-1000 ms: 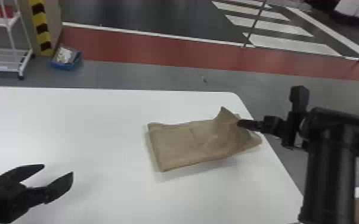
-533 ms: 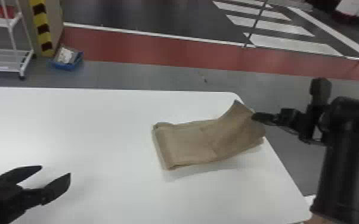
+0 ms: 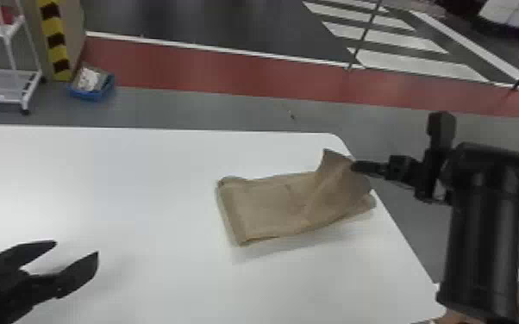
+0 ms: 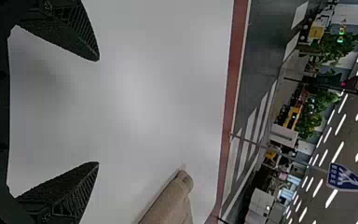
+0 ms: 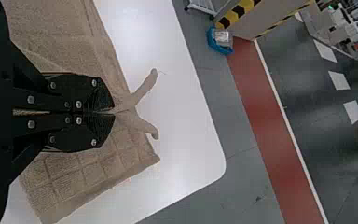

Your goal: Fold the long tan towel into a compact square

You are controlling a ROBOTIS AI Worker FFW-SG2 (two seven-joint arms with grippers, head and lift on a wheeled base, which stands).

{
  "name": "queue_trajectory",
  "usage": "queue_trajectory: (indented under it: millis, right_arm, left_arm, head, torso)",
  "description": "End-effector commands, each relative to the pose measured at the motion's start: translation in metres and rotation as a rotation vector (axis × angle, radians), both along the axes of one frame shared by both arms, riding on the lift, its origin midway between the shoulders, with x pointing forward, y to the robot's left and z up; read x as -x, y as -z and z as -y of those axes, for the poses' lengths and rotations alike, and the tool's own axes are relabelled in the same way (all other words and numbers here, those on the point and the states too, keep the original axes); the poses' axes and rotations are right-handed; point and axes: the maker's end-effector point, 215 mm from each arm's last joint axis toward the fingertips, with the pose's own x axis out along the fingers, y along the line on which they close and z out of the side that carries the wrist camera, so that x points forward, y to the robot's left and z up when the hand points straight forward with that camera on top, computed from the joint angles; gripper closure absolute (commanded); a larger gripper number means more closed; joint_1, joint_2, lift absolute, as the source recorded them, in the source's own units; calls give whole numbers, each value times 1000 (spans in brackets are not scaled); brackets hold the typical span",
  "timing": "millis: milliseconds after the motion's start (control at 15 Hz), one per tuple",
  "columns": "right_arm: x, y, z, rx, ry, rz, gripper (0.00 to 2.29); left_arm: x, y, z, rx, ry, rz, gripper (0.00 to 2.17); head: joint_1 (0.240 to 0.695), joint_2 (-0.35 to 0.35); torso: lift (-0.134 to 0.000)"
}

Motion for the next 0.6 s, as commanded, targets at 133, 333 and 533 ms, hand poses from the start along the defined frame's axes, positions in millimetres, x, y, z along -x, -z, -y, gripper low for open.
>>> queue_trajectory:
  millis: [133,333,533]
  right_arm:
    - [10,-1,48,63,37,8,1146]
    - [14,50,73,129,48,-60,350]
    - [19,63,74,110,69,-89,12]
  left_arm:
    - [-1,5,6,5,7,-9,90]
    - [-1,9,7,4,9,-12,90]
    - [-1,9,3,4,1,-14,90]
  head:
    - [695,-322]
    - [695,-350]
    - [695,-350]
  torso:
    - [-124]
    - [-124]
    - [-124]
